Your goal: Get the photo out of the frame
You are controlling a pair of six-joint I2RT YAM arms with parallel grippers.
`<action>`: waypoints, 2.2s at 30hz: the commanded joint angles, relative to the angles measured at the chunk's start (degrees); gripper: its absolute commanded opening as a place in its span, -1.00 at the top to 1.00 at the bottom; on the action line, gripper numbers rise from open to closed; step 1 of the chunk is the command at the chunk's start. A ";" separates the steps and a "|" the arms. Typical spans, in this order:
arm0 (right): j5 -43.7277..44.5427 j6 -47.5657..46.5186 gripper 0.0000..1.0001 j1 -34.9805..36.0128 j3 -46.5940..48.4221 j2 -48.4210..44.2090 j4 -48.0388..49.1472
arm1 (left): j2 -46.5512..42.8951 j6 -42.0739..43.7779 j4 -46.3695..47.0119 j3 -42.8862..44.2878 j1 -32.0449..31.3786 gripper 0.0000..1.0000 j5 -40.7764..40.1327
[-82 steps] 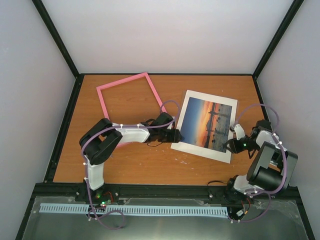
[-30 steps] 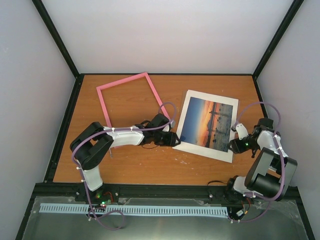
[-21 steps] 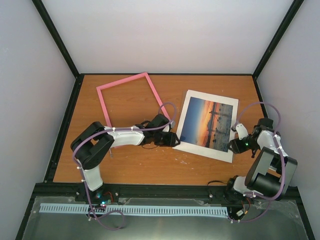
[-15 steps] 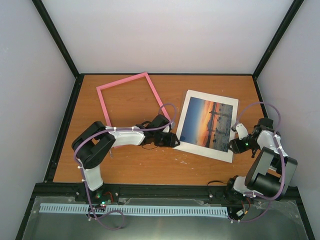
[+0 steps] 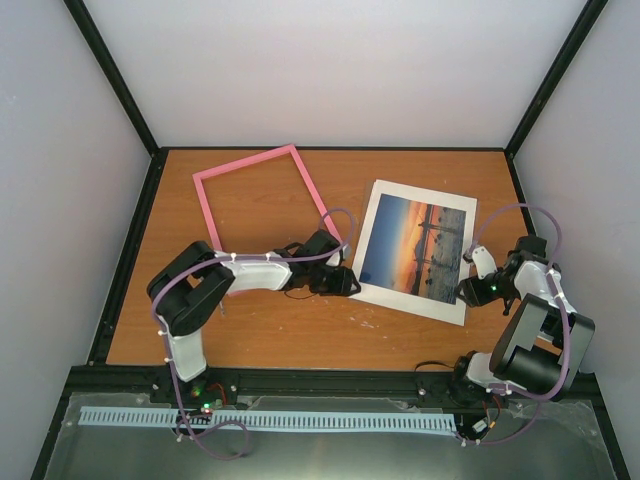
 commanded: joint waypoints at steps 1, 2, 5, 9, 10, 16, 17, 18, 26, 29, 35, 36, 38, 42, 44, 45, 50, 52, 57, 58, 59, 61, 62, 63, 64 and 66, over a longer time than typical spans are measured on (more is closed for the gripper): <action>0.05 -0.04 -0.17 -0.16 -0.28 -0.15 0.57 | 1.16 0.17 1.71 2.09 -0.42 0.03 1.79; -0.01 -0.03 -0.17 -0.16 -0.40 -0.17 0.61 | 1.18 0.18 1.86 2.17 -0.44 0.03 1.93; -0.07 0.06 -0.17 -0.20 -0.45 -0.09 0.61 | 1.25 0.16 2.41 2.53 -0.77 0.04 2.15; -0.04 0.14 -0.17 -0.17 -0.39 -0.12 0.62 | 1.23 0.20 2.13 3.49 -1.37 0.05 1.79; 0.02 0.14 -0.17 -0.16 -0.32 -0.17 0.61 | 1.19 0.24 1.98 3.71 -1.47 0.05 1.65; 0.37 0.23 -0.17 -0.18 -0.02 -0.37 0.53 | 2.26 0.89 2.15 5.13 -1.84 0.07 2.27; 0.34 0.23 -0.17 -0.16 0.11 -0.41 0.38 | 2.74 0.99 2.18 5.68 -1.85 0.08 2.54; 0.23 0.23 -0.17 -0.16 0.26 -0.46 0.10 | 3.29 1.08 2.06 6.17 -1.85 0.08 2.63; -1.67 -0.44 -0.17 -0.18 2.37 -3.35 -3.41 | 7.95 3.65 1.42 12.01 -3.35 0.08 4.10; -1.73 -0.64 -0.18 -0.20 2.92 -4.18 -4.01 | 11.28 6.46 -0.05 16.95 -5.46 0.08 4.55; -2.75 -0.82 -0.17 -0.16 5.23 -3.20 -6.28 | 17.86 12.46 -8.12 28.56 -9.42 0.07 4.24; -2.93 -0.76 -0.17 -0.16 5.67 -3.20 -6.55 | 17.14 13.43 -8.42 28.67 -9.50 0.06 4.28; -3.43 -0.57 -0.18 -0.16 6.33 -3.30 -6.74 | 14.21 15.83 -8.70 27.54 -9.50 0.01 3.28; -4.59 -0.50 -0.18 -0.11 6.45 -2.83 -5.80 | 6.87 19.46 -12.32 24.49 -9.29 -0.16 -3.89; -4.56 -0.40 -0.18 -0.09 6.13 -1.79 -4.70 | 4.86 18.92 -15.26 23.30 -8.23 -0.19 -8.36; -4.55 -0.47 -0.18 -0.10 5.98 -1.10 -4.40 | 4.22 17.79 -16.64 22.72 -7.22 -0.19 -9.38; -3.30 -0.47 -0.17 -0.07 4.26 1.43 -1.09 | 0.95 11.67 -16.37 16.94 -2.78 -0.19 -8.63; -2.03 -0.31 -0.17 -0.13 2.95 1.99 1.07 | 0.62 11.09 -15.14 15.88 -2.31 -0.19 -7.32; 0.54 0.27 -0.16 -0.16 0.82 5.49 4.72 | 4.08 9.04 -16.23 17.50 -2.16 -0.15 -6.61; 0.86 0.36 -0.15 -0.16 0.49 6.00 5.20 | 4.58 8.40 -16.96 17.97 -2.07 -0.15 -7.79; 1.06 0.40 -0.15 -0.16 0.18 6.30 5.71 | 5.10 8.00 -17.47 18.33 -1.99 -0.15 -8.86; 1.48 0.41 -0.15 -0.20 -0.43 6.69 6.38 | 5.52 7.81 -17.73 18.57 -1.85 -0.15 -10.12; 1.50 0.36 -0.15 -0.16 -0.89 6.80 6.66 | 5.60 7.65 -17.77 18.61 -1.75 -0.15 -10.36; 1.56 0.32 -0.15 -0.18 -1.11 6.95 6.86 | 5.69 7.49 -17.92 18.61 -1.60 -0.15 -10.54; 1.58 0.24 -0.15 -0.16 -1.23 7.07 6.95 | 5.89 7.38 -18.19 18.61 -1.47 -0.15 -10.67; 1.55 0.23 -0.15 -0.19 -1.40 7.28 7.02 | 6.16 7.22 -18.67 18.70 -1.41 -0.15 -11.19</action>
